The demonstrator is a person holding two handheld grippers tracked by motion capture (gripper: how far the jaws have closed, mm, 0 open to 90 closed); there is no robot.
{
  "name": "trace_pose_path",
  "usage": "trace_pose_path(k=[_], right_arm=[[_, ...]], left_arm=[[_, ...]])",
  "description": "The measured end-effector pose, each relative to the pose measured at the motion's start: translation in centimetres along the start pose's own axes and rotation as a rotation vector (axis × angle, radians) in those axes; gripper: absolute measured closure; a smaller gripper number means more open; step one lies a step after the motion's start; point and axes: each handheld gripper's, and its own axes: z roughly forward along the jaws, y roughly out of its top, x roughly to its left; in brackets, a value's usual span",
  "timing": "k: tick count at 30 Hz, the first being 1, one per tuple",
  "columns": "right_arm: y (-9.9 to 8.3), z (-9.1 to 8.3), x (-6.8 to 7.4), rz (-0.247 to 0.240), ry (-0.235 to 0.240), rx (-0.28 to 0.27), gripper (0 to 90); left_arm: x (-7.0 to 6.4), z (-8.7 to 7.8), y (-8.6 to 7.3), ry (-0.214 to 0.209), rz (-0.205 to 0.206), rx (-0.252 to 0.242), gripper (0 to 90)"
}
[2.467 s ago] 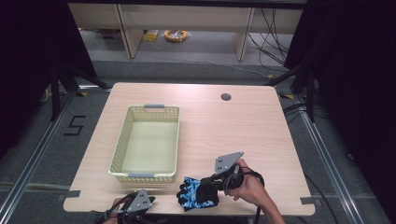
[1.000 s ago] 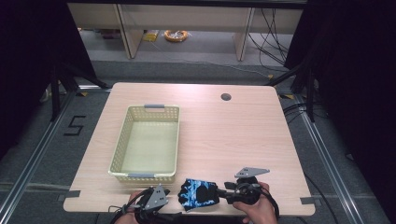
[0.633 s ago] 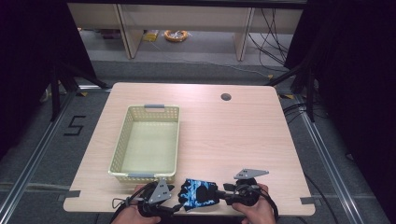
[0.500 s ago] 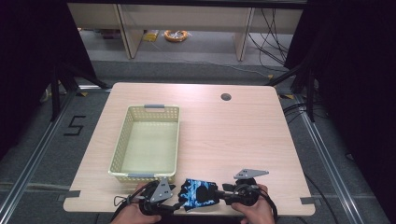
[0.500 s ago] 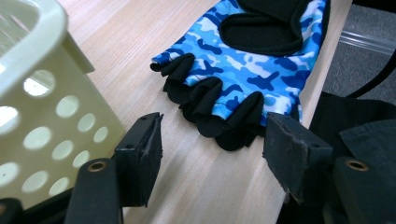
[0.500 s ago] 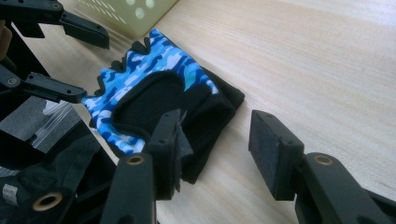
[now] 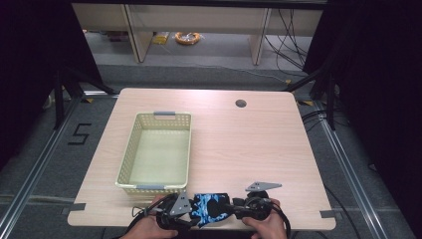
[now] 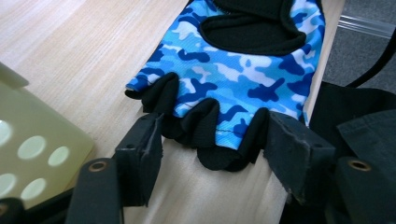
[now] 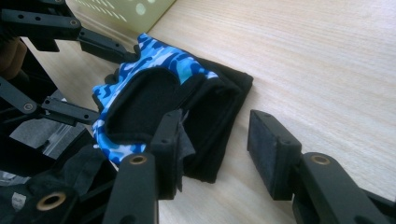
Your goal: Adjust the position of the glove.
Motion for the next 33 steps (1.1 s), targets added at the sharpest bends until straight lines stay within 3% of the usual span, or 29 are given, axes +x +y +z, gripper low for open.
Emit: trace_pose_path(k=[2,4,5,9,10,14,17,18,19,20,26,27,33], right_arm=[[-0.09,0.28,-0.01,0.0,0.018,-0.009,58.6],[-0.11,0.36,0.01,0.006,0.006,0.002,60.2],[-0.13,0.45,0.01,0.013,0.019,0.001,61.0],[-0.28,0.74,-0.17,0.021,0.043,-0.003,65.8],[-0.3,0.65,-0.08,0.044,0.05,0.005,67.4],[-0.39,0.94,-0.22,0.02,0.081,0.008,74.0],[-0.44,0.77,-0.2,-0.006,0.071,0.014,83.7],[-0.48,0.85,-0.22,-0.012,0.106,-0.005,84.2],[-0.48,0.75,-0.07,-0.02,0.097,0.002,84.4],[-0.46,0.69,0.01,-0.026,0.088,0.008,84.6],[-0.39,0.44,-0.09,-0.029,0.103,-0.016,84.9],[-0.41,0.33,0.15,0.012,0.121,-0.018,84.9],[-0.29,-0.03,-0.4,-0.021,0.14,-0.059,84.9]], left_arm=[[0.09,-0.04,-0.02,-0.005,0.009,0.009,41.3],[0.04,-0.09,0.04,-0.012,0.025,0.003,45.4],[-0.17,-0.09,0.02,-0.02,0.003,0.001,47.0],[0.06,-0.05,0.03,-0.03,0.003,0.005,51.2],[-0.08,-0.04,0.04,-0.032,-0.006,-0.003,53.0],[-0.17,0.05,0.16,-0.028,0.029,-0.011,59.9],[-0.17,0.11,0.15,-0.028,0.024,-0.019,66.1],[-0.25,0.07,0.16,-0.021,0.025,-0.017,68.3],[-0.23,0.0,0.19,-0.017,0.039,-0.013,70.5],[-0.28,0.05,0.14,-0.019,0.027,-0.019,72.1],[-0.09,0.08,0.08,0.0,0.018,-0.026,76.7],[-0.06,0.04,0.12,0.006,0.023,-0.027,77.4],[0.15,0.09,0.34,0.02,0.032,-0.027,79.5]])
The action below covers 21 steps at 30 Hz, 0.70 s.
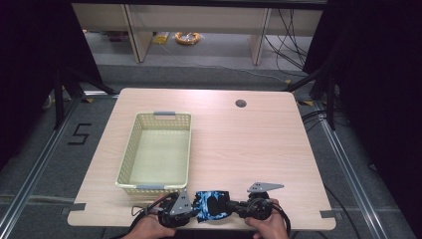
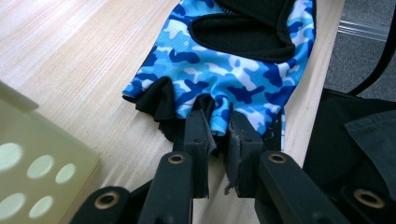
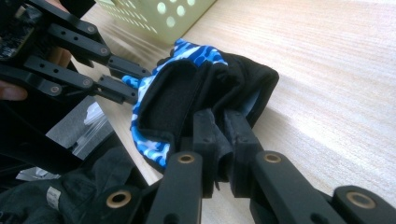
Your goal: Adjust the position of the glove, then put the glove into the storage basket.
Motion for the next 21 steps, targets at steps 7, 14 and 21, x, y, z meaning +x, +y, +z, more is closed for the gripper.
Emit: trace_pose_path(k=[7,14,21], right_arm=[[0.0,-0.3,0.0,0.008,-0.007,-0.021,84.9],[0.2,-0.7,0.2,-0.01,-0.013,-0.044,84.9],[0.3,-0.8,0.6,-0.009,-0.005,-0.041,85.0]], left_arm=[[0.0,-0.4,0.3,0.011,0.01,-0.016,80.8],[0.1,-0.9,0.6,0.015,0.014,-0.033,81.3],[0.0,-1.3,0.7,0.015,0.009,-0.06,81.3]])
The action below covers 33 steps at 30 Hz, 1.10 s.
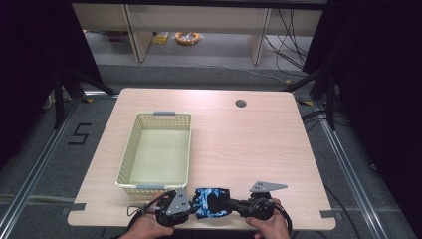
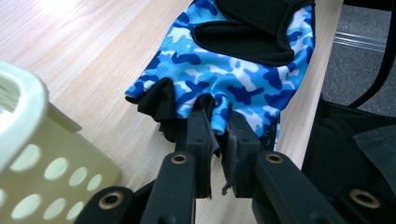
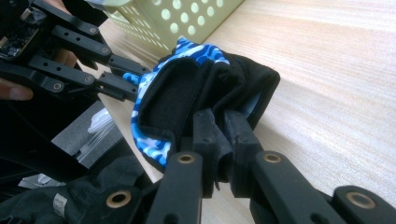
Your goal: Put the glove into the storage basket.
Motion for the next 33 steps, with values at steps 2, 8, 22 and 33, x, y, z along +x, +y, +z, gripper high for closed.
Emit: trace_pose_path(k=[2,8,22,33], right_arm=[[0.1,-0.2,0.2,0.021,0.011,0.002,84.9],[0.2,-0.3,0.5,0.023,0.033,-0.012,85.0],[1.8,-2.0,2.0,-0.037,0.015,-0.091,85.2],[5.1,-2.6,3.1,-0.035,0.064,-0.134,85.2]], left_arm=[[0.0,-0.1,0.1,0.011,0.005,0.007,81.2],[-0.1,-0.4,0.1,0.0,0.0,-0.005,81.2],[0.4,-2.6,2.0,0.013,0.032,-0.021,81.3],[1.9,-5.4,4.1,0.049,0.022,-0.04,81.1]])
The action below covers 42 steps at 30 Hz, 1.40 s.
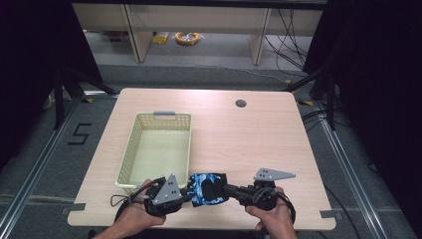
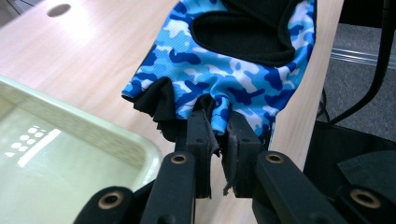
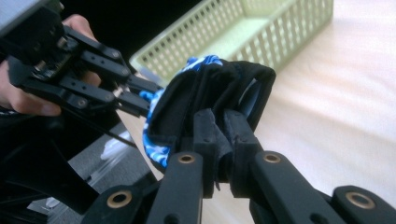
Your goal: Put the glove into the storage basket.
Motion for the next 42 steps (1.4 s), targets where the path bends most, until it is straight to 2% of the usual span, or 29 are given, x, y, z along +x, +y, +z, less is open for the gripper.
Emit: trace_pose_path(k=[1,2,3,4,5,6,7,8,9,13,16,19,20,21,22,23,25,26,27,28,29,30,31,32,33,34,36,40,42], right_arm=[[0.6,0.1,0.0,-0.029,0.006,-0.009,85.3],[1.1,0.1,0.3,-0.022,0.004,0.0,85.2],[1.6,0.2,0.5,-0.037,0.006,0.002,85.2],[2.0,0.3,0.7,-0.035,0.005,0.006,85.2],[2.5,0.5,0.8,-0.057,0.005,-0.001,85.2],[3.0,0.6,1.0,-0.054,0.005,0.007,85.3],[3.5,0.8,1.0,-0.074,0.005,0.006,85.3],[3.9,1.1,1.1,-0.085,0.008,0.007,85.3],[4.3,1.3,1.5,-0.071,0.009,0.014,85.2],[5.6,2.9,1.6,-0.1,0.017,0.01,85.3],[6.4,4.5,2.0,-0.087,0.028,0.014,85.3],[7.1,6.0,2.1,-0.113,0.03,0.017,85.3],[7.2,6.5,2.4,-0.09,0.042,0.024,85.3],[7.4,7.1,2.4,-0.109,0.047,0.023,85.2],[7.6,7.5,2.6,-0.098,0.05,0.029,85.3],[7.8,8.0,2.6,-0.113,0.051,0.032,85.3],[8.1,8.7,2.9,-0.095,0.051,0.047,85.3],[8.2,9.1,2.7,-0.115,0.052,0.039,85.3],[8.3,9.3,2.9,-0.094,0.042,0.054,85.3],[8.3,9.7,3.0,-0.095,0.057,0.048,85.3],[8.4,10.0,3.0,-0.101,0.046,0.053,85.3],[8.4,10.3,3.2,-0.087,0.046,0.061,85.3],[8.5,10.7,3.0,-0.095,0.049,0.053,85.3],[8.5,11.0,2.9,-0.098,0.04,0.055,85.3],[8.4,11.4,2.9,-0.092,0.053,0.047,85.3],[8.4,11.6,3.0,-0.077,0.039,0.058,85.2],[8.3,12.5,2.8,-0.082,0.051,0.047,85.3],[7.9,13.9,2.9,-0.072,0.048,0.071,85.3],[7.7,14.5,2.8,-0.063,0.048,0.086,85.3]], left_arm=[[0.2,-0.2,0.2,0.016,0.015,-0.011,81.1],[0.5,-0.6,0.5,0.014,0.015,0.001,81.1],[0.8,-0.7,0.6,0.019,0.007,-0.018,81.1],[1.2,-1.1,0.8,0.021,0.012,-0.004,81.1],[1.5,-1.2,0.9,0.029,0.003,-0.02,81.1],[1.9,-1.6,1.0,0.029,0.013,0.0,81.1],[2.2,-1.8,1.0,0.032,-0.008,-0.007,81.1],[2.6,-2.1,1.1,0.036,0.006,-0.007,81.1],[2.9,-2.4,1.1,0.042,0.005,-0.013,81.1],[4.2,-3.6,0.7,0.07,-0.004,0.004,81.1],[5.2,-4.4,0.1,0.079,-0.046,0.013,80.9],[6.2,-5.5,-0.4,0.103,-0.058,0.017,80.7],[6.4,-5.8,-0.6,0.113,-0.059,0.03,80.8],[6.6,-5.9,-0.8,0.118,-0.062,0.029,80.8],[6.8,-6.1,-1.0,0.122,-0.065,0.051,80.8],[7.1,-6.2,-1.2,0.136,-0.05,0.042,80.9],[7.6,-6.4,-1.6,0.134,-0.056,0.051,80.9],[7.8,-6.5,-1.8,0.139,-0.072,0.051,80.9],[8.1,-6.6,-2.0,0.139,-0.072,0.057,80.9],[8.2,-6.7,-2.2,0.146,-0.078,0.057,81.0],[8.5,-6.7,-2.3,0.147,-0.073,0.068,80.9],[8.6,-6.7,-2.5,0.148,-0.088,0.06,81.0],[8.8,-6.8,-2.6,0.151,-0.076,0.077,81.0],[8.9,-6.9,-2.8,0.152,-0.086,0.083,81.0],[9.1,-7.0,-2.9,0.158,-0.078,0.088,81.0],[9.3,-7.1,-3.1,0.159,-0.089,0.093,81.0],[9.6,-7.0,-3.5,0.168,-0.093,0.1,81.0],[10.2,-6.8,-4.5,0.163,-0.087,0.143,81.0],[10.4,-6.7,-5.1,0.164,-0.101,0.154,81.0]])
